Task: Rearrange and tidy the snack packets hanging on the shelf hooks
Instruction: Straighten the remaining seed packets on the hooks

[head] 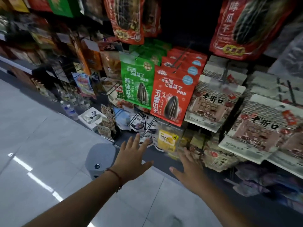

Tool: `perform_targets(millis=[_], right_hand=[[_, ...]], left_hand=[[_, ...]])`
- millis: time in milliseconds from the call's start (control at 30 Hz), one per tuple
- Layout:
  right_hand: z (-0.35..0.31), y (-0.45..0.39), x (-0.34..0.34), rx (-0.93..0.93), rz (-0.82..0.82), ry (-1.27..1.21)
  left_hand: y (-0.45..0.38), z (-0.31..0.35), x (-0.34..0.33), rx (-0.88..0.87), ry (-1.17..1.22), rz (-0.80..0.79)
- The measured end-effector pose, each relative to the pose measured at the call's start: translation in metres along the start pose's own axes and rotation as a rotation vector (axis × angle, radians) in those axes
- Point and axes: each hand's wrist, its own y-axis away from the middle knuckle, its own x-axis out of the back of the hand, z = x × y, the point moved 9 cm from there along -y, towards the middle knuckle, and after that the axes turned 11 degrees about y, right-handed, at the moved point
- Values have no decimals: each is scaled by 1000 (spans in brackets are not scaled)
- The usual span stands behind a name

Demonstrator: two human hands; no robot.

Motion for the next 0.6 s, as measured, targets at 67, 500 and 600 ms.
perform_targets(millis=[67,500,600], right_hand=[[-4,-20,-2,-26,-1,-11],[30,-136,-26,-231,-45,-40],[31,-144,-24,-292,-32,-76]], left_hand=[[-21,-7,-3,-26,-7,-42],[-144,-45,-34,-83,7,-208],[-160,-48,-39,-140,19,-226]])
